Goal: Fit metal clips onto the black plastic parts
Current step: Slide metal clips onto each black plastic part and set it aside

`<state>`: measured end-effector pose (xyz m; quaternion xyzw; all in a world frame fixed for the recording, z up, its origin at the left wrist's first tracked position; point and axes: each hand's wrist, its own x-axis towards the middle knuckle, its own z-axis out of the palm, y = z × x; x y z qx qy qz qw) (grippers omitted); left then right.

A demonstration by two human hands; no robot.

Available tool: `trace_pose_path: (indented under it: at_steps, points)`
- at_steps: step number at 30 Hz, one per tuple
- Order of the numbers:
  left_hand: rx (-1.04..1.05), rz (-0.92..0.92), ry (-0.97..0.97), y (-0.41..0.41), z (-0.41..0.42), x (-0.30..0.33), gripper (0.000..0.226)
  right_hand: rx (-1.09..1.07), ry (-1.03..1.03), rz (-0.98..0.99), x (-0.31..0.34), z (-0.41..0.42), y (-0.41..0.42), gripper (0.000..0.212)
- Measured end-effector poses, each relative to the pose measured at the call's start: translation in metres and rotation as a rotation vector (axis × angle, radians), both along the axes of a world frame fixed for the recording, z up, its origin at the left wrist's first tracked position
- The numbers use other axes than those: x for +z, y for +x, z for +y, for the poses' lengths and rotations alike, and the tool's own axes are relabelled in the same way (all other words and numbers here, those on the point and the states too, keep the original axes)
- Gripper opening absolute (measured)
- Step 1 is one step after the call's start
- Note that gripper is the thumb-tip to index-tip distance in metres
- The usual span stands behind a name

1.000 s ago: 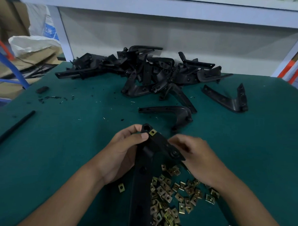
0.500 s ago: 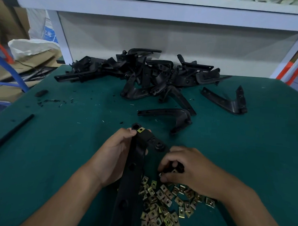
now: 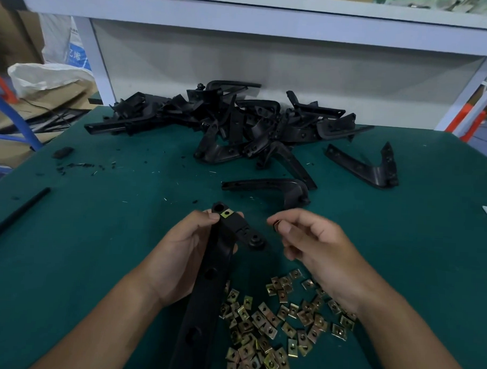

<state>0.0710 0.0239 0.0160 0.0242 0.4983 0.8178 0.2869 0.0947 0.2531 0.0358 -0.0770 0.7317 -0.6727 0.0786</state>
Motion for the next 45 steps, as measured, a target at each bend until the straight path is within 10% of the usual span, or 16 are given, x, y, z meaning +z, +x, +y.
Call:
trace_pose_path:
  at_steps: [17, 45]
  points:
    - [0.025, -0.019, 0.014, 0.003, 0.004, 0.004, 0.046, 0.03, -0.567, -0.22, 0.017, -0.006, 0.005, 0.005]
    - [0.033, 0.017, -0.091, 0.004, 0.005, 0.003, 0.058, 0.114, -0.649, -0.156, 0.018, -0.004, 0.007, 0.021]
